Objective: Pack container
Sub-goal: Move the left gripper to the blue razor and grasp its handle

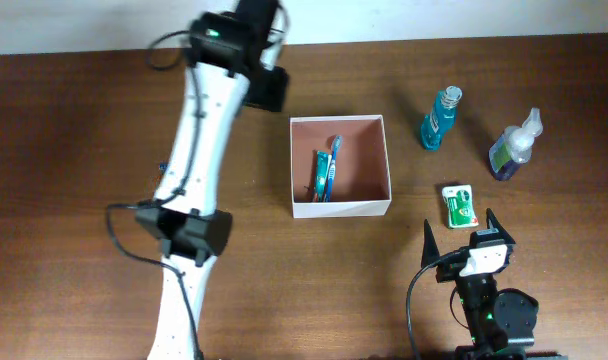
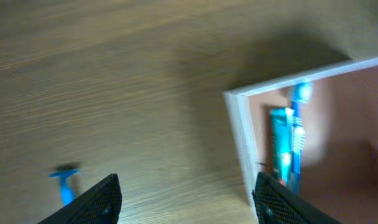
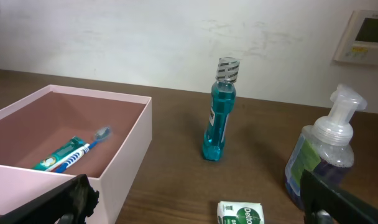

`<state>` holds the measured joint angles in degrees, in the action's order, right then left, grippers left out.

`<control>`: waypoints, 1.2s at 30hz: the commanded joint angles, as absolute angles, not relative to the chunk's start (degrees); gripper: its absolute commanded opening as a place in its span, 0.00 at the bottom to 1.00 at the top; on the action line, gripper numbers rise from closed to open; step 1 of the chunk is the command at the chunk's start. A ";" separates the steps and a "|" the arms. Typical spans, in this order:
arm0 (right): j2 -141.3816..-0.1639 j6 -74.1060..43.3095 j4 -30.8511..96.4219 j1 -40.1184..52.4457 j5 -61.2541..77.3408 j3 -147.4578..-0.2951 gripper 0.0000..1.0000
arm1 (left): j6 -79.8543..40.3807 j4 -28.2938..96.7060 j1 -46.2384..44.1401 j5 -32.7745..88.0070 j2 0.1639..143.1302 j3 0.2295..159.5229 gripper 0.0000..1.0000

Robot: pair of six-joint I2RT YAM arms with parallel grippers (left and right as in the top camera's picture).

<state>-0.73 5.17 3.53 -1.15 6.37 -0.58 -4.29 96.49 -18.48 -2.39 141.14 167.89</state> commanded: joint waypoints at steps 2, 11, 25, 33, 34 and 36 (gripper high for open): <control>-0.21 5.56 3.86 -1.52 6.90 -0.32 0.98 | -3.95 96.73 -12.29 -3.95 132.92 166.56 0.70; -0.21 5.58 3.86 -1.52 6.90 -0.32 0.98 | -3.62 96.73 -0.78 -3.92 120.57 140.79 0.76; -0.21 5.56 3.86 -1.52 6.90 -0.32 0.98 | -0.03 86.61 8.27 -2.81 118.26 108.49 0.81; -0.21 5.56 3.86 -1.52 6.90 -0.32 0.98 | 3.33 74.26 9.50 -2.76 118.28 98.39 0.80; -0.21 5.56 3.86 -1.52 6.90 -0.32 0.98 | 3.62 72.97 9.41 -2.79 118.28 97.45 0.81; -0.21 5.56 3.86 -1.52 6.90 -0.32 0.98 | 4.01 70.91 9.37 -2.79 118.28 96.05 0.81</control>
<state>-0.69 5.17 3.53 -1.15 6.37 -0.58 1.87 71.94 9.34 -3.27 118.93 97.49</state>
